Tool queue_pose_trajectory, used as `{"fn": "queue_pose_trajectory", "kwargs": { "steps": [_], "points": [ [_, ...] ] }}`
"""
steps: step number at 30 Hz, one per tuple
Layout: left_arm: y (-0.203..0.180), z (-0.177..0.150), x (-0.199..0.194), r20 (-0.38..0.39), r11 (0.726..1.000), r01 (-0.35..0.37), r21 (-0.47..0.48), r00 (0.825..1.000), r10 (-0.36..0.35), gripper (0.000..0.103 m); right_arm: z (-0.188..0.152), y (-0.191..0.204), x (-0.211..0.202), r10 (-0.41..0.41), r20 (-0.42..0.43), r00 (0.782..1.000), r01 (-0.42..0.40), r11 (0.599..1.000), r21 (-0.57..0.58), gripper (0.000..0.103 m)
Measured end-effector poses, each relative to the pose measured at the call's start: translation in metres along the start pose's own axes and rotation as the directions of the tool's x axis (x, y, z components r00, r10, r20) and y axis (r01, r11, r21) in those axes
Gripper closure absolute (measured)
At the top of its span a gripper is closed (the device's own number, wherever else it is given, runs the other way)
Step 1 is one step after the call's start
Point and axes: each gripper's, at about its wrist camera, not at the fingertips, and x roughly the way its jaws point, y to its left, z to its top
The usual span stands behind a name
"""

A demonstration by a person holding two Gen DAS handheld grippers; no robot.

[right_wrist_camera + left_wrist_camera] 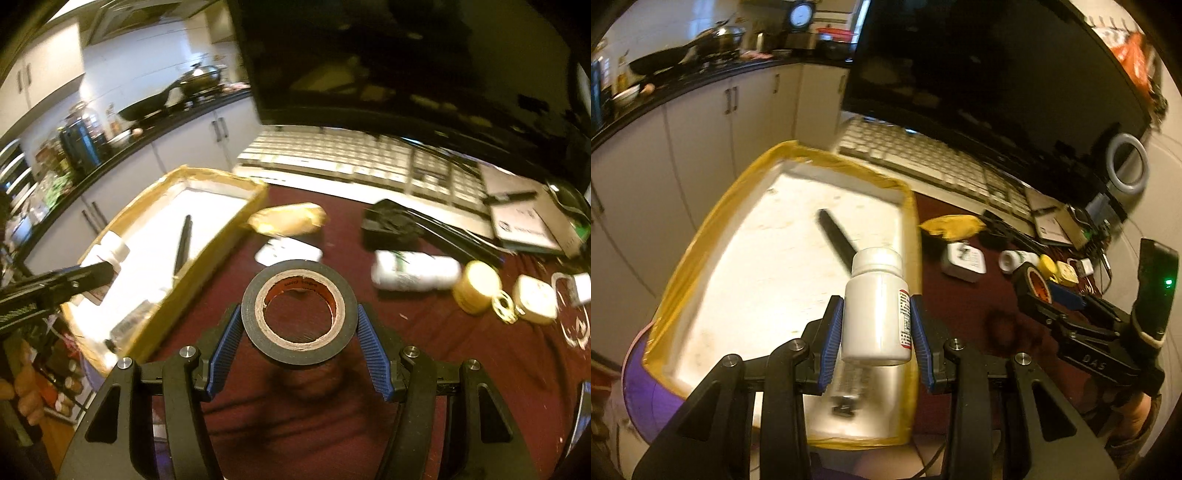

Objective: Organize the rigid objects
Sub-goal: 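Carry the bottle and tape over the tray, opening the right tool to drop the tape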

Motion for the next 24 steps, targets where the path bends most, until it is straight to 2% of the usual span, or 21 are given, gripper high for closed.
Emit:
{"fn": "queue_pose_trajectory", "kwargs": {
  "steps": [7,15,21,24],
  "points": [
    [0.032,-0.001,0.009,-0.027,0.998,-0.027,-0.064,0.999,0.026,0.07,0.03,0.046,0.022,0.099,-0.02,0.995,-0.101,0.99,-0.099,0.046],
    [0.044,-0.007,0.03,-0.098,0.997,-0.045,-0.057,0.994,0.039,0.07,0.059,0.08,0.057,0.183,-0.058,0.981,-0.189,0.972,-0.141,0.046],
    [0.038,-0.015,0.042,-0.156,0.999,-0.035,-0.012,0.987,0.032,0.07,0.077,0.095,0.093,0.193,-0.083,0.978,-0.206,0.959,-0.197,0.046],
    [0.033,-0.016,0.042,-0.162,0.999,-0.042,0.02,0.986,0.044,0.07,0.083,0.1,0.111,0.184,-0.103,0.977,-0.203,0.952,-0.23,0.046]
  ]
}}
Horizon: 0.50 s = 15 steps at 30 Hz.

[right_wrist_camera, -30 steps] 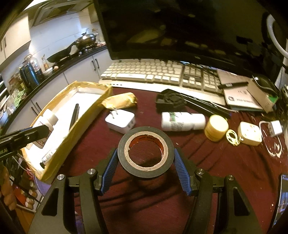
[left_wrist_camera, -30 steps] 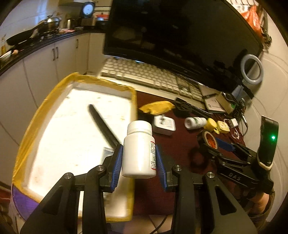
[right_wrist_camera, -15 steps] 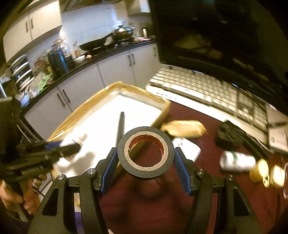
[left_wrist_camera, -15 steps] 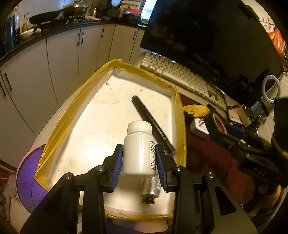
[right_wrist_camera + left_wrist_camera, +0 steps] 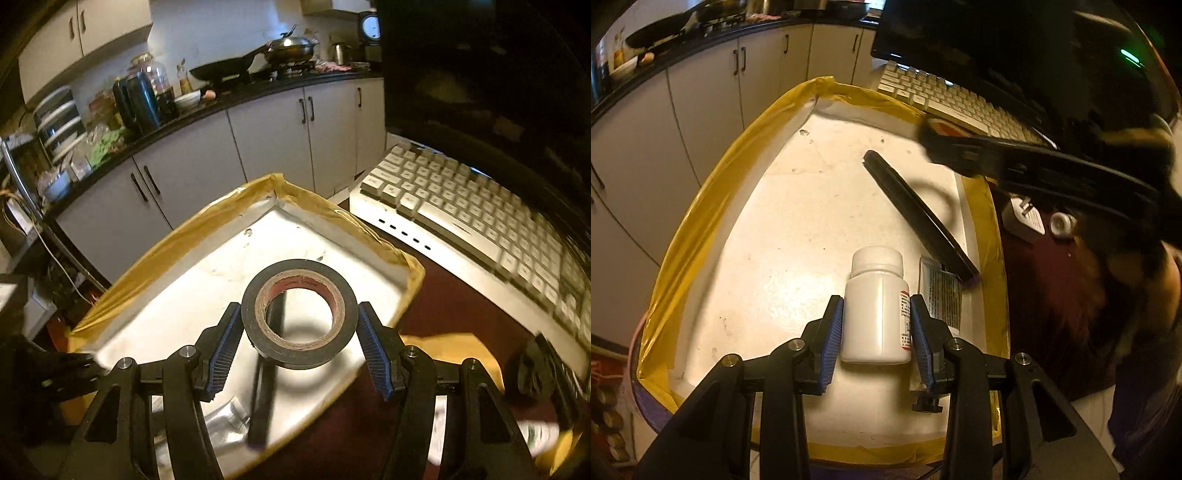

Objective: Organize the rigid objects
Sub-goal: 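Carry the bottle and tape over the tray, opening the right tool to drop the tape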

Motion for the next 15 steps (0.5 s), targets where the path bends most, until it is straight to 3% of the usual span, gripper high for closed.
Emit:
{"fn": "queue_pose_trajectory", "kwargs": {
  "steps": [7,15],
  "points": [
    [-0.009,-0.002,-0.001,-0.021,1.0,0.007,0.028,1.0,-0.007,0.07,0.0,-0.007,0.027,-0.031,-0.054,0.998,0.03,0.999,-0.025,0.046],
    [-0.012,-0.003,-0.002,-0.028,1.0,0.002,0.029,1.0,-0.001,0.07,-0.002,-0.006,0.033,-0.056,-0.05,0.997,0.053,0.997,-0.058,0.046]
  ]
}}
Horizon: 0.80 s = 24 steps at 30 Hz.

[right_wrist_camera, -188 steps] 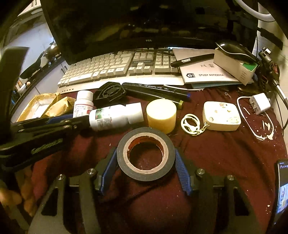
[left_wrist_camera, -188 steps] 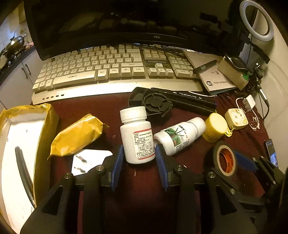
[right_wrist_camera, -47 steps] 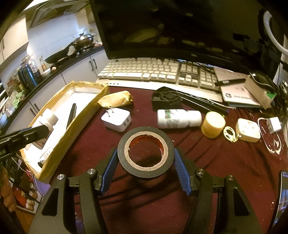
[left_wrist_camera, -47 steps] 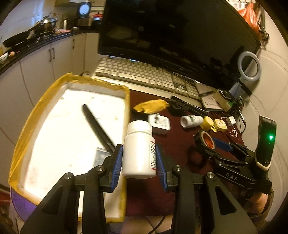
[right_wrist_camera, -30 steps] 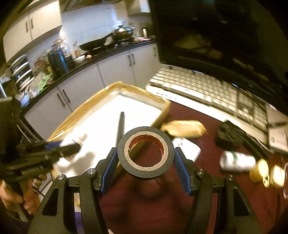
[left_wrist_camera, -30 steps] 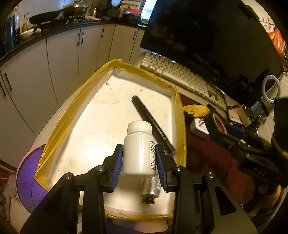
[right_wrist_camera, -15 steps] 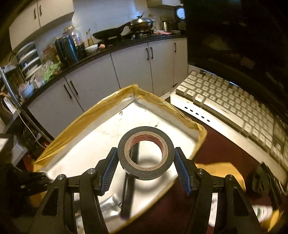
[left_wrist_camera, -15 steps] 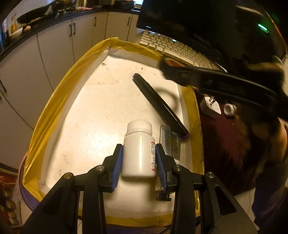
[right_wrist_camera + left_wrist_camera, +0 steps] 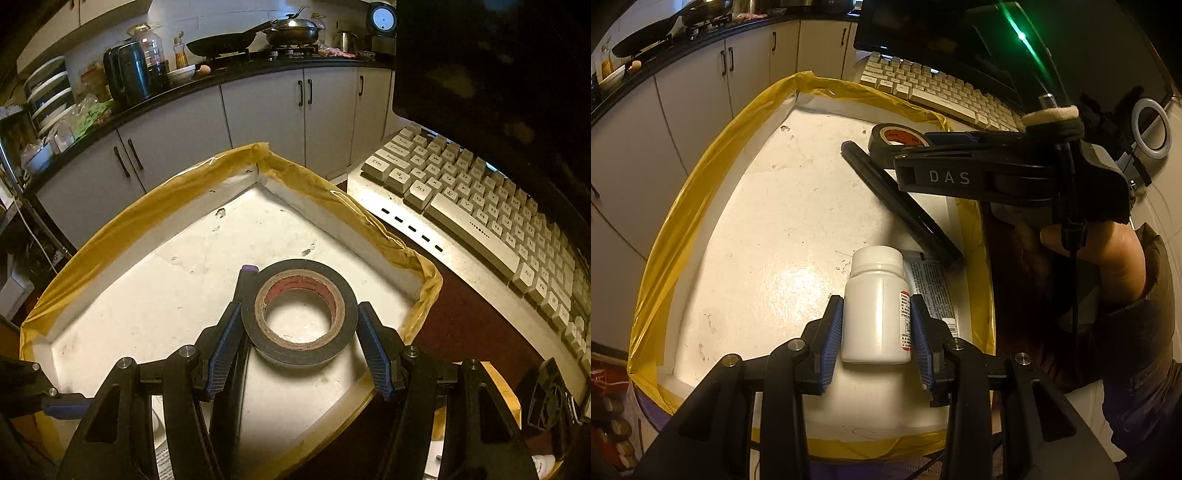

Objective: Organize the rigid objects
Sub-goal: 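Carry the bottle and tape over the tray, opening the right tool to drop the tape, then lower the pill bottle into the tray and open the left tool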

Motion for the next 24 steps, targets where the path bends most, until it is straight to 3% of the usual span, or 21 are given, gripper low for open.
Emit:
{"fn": "queue_pose_trajectory", "kwargs": {
  "steps": [14,20,23,24],
  "points": [
    [0.006,-0.001,0.0,0.01,0.998,0.025,-0.06,1.0,-0.025,0.07,-0.002,-0.006,-0.022,0.026,0.054,0.998,-0.029,0.998,0.06,0.04],
    [0.001,-0.001,-0.001,0.035,0.999,0.023,-0.028,0.999,-0.022,0.069,-0.012,-0.015,-0.045,0.049,0.095,0.994,-0.061,0.991,0.12,0.032],
    [-0.002,-0.002,-0.001,0.049,1.0,0.017,-0.006,0.999,-0.016,0.055,-0.02,-0.019,-0.056,0.064,0.112,0.992,-0.08,0.986,0.145,0.03],
    [-0.003,-0.002,0.0,0.047,1.0,0.012,-0.006,0.999,-0.012,0.055,-0.023,-0.02,-0.059,0.065,0.114,0.991,-0.082,0.985,0.152,0.03]
  ]
}}
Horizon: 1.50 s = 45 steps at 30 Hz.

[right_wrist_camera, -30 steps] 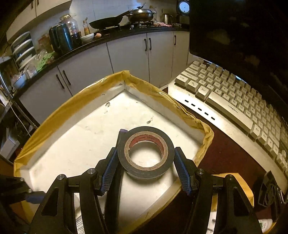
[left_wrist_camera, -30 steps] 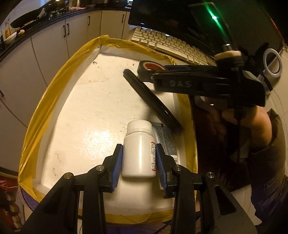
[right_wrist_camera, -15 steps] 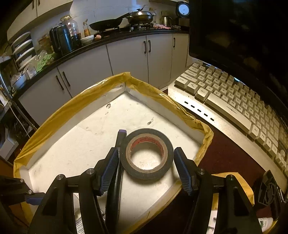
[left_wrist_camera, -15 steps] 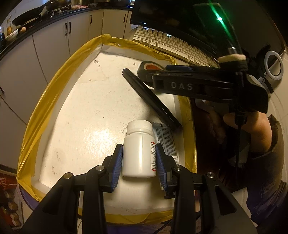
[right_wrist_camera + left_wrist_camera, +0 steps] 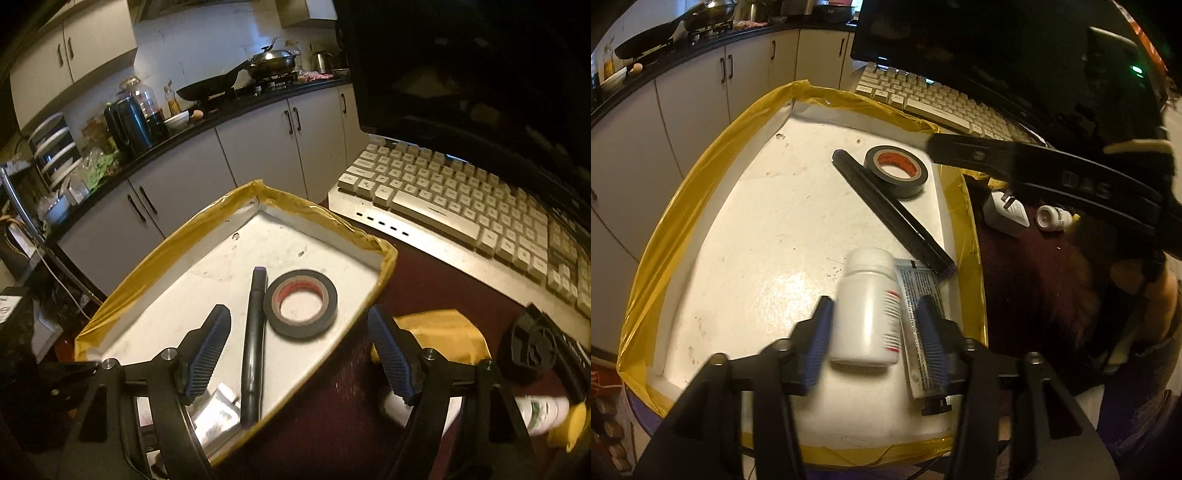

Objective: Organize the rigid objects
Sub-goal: 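Lower the pill bottle into the tray and open the left tool, then grasp the white square charger with the left tool while the right tool approaches the green-labelled bottle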

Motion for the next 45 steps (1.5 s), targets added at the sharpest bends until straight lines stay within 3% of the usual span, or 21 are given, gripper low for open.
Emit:
{"fn": "queue_pose_trajectory", "kwargs": {
  "steps": [7,13,15,17,31,45],
  "points": [
    [0.0,0.002,-0.004,0.008,0.999,0.018,-0.044,1.0,-0.017,0.055,-0.013,-0.009,-0.018,0.013,0.007,1.0,-0.014,0.999,0.045,0.023],
    [-0.007,0.006,-0.01,0.037,0.999,-0.016,-0.035,0.999,0.018,0.055,-0.024,-0.021,-0.034,0.016,0.013,1.0,-0.017,0.996,0.086,0.015],
    [-0.009,0.007,-0.011,0.038,0.999,-0.008,-0.045,0.999,0.01,0.052,-0.028,-0.026,-0.038,0.016,0.014,1.0,-0.018,0.995,0.103,0.014],
    [-0.011,0.008,-0.012,0.042,0.998,0.008,-0.058,0.999,-0.005,0.042,-0.031,-0.032,-0.04,0.011,0.014,1.0,-0.013,0.993,0.118,0.013],
    [-0.034,0.014,-0.017,0.045,0.999,0.02,-0.038,0.999,-0.018,0.026,-0.051,-0.059,-0.058,0.002,0.01,1.0,-0.003,0.984,0.175,0.009],
    [-0.064,0.023,-0.01,0.024,0.998,0.061,0.008,0.998,-0.061,0.026,-0.071,-0.093,-0.076,-0.036,0.002,0.999,0.034,0.969,0.245,0.002]
  ]
}}
